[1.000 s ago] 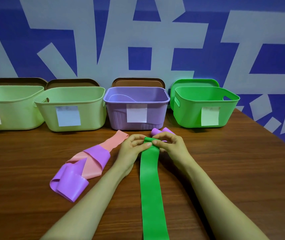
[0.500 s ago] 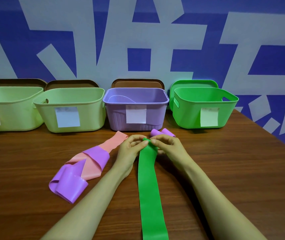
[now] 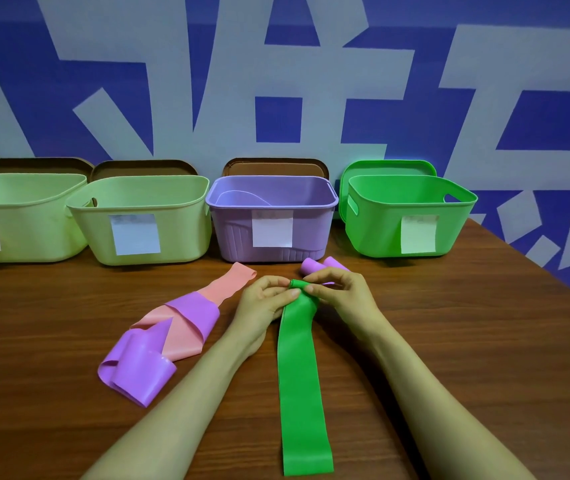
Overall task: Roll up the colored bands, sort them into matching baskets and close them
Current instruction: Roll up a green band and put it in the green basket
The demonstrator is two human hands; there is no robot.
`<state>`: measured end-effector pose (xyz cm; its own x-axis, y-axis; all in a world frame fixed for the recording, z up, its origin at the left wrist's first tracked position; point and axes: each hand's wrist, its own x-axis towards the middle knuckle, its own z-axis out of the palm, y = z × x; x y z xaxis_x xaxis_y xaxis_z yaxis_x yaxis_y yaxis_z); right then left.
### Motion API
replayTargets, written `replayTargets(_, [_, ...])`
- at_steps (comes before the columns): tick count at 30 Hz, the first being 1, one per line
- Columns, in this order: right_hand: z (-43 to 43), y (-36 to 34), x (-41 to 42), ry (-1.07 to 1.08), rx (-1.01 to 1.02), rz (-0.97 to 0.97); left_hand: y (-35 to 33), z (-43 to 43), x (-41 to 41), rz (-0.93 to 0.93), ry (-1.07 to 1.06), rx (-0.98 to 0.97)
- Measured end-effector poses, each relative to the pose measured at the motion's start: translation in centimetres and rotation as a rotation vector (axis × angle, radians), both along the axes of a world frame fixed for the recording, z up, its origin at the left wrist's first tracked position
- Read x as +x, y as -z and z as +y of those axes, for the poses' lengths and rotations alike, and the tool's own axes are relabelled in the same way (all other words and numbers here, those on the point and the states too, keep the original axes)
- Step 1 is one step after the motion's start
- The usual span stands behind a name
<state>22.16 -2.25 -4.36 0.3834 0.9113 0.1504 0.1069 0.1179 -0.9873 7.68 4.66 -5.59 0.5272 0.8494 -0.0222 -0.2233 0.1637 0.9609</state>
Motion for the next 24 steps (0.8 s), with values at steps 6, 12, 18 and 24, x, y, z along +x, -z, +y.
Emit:
replayTargets(6, [-0.06,-0.11,-0.49,0.034,-0.02,0.035,-0.25,-0.11,-0.17,-0.045,0.066,-0.035])
replayTargets(12, [-0.3,-0.25,-0.97,-0.029,-0.012,0.053,-0.18,0.02,0.08,-0.064,-0.018,-0.064])
replayTargets(18, [0.0,0.09,-1.04,-0.044,-0.056,0.126,-0.2,0.02,-0.11,-0.08,-0.039,-0.023])
replayTargets(24, [0.03,0.21,-0.83,0.003,0.009,0.141,0.09,-0.11,-0.09,0.004,-0.023,0.022])
